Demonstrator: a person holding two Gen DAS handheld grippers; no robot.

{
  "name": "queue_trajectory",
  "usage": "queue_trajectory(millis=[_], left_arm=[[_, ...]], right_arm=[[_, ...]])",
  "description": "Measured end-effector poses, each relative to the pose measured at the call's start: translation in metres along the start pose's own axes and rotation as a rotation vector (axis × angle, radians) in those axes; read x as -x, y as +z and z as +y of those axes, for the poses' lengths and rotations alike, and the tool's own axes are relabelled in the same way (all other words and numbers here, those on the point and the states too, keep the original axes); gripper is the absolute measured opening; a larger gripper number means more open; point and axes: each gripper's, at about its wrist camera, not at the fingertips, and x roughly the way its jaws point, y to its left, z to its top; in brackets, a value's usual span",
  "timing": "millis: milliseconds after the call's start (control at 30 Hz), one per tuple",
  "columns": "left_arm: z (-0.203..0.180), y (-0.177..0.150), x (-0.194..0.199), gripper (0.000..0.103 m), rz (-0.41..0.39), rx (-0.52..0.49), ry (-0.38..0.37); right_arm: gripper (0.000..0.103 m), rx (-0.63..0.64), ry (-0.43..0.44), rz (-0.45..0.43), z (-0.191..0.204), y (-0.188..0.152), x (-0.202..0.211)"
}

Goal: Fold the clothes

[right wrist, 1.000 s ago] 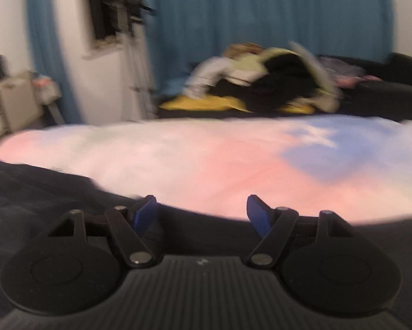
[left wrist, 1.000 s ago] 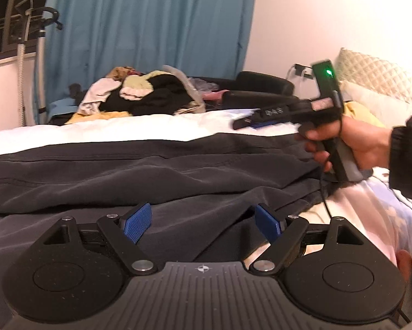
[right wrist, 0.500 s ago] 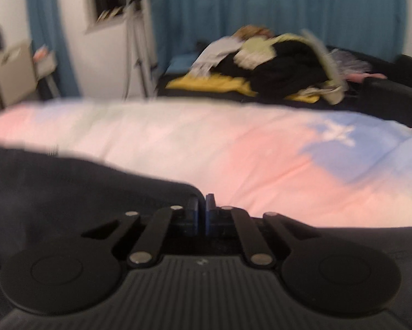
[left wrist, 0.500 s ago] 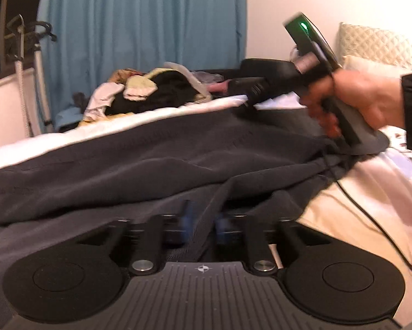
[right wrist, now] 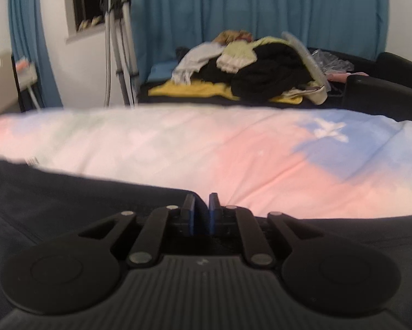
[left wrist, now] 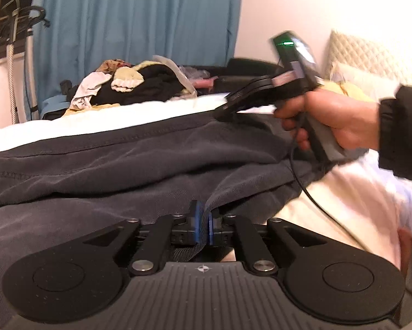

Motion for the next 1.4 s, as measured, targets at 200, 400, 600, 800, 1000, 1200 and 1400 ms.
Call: queue_trajectory(millis=[200,400,600,800,1000,1200,1400], left_arm=[[0.009,0.009,0.035,0.058,-0.061,0.104,0.056],[0.012,0.02,0.073,0.079,-0.155,0.156,0.131],[0.013,0.024,0.081,0.085,-0.178,0.176,0.165],[0.021,0.021,0.077,0.085,-0.145,0.23,0.206],[0.028,0.02,0.08,0.085,-0.158,0.286,0.222],[0.039,0.022,0.077,0.086,-0.171,0.318,0.235],[0.061,0.034,0.078,0.086,-0.2,0.344,0.325]], right_arm=[[0.016,-0.059,0.046,-0.097,0.007,0.005,0.089],[0.029,-0.242,0.058,-0.17,-0.011,-0.01,0.171],[0.081,-0.74,0.113,-0.196,-0.078,-0.065,0.225],[0.089,-1.256,0.073,-0.144,-0.137,-0.127,0.233],[0.089,-1.42,0.089,0.004,-0.145,-0.145,0.193],[0.089,-1.357,0.02,0.064,-0.154,-0.13,0.157],[0.088,-1.271,-0.002,-0.064,-0.155,-0.116,0.141]])
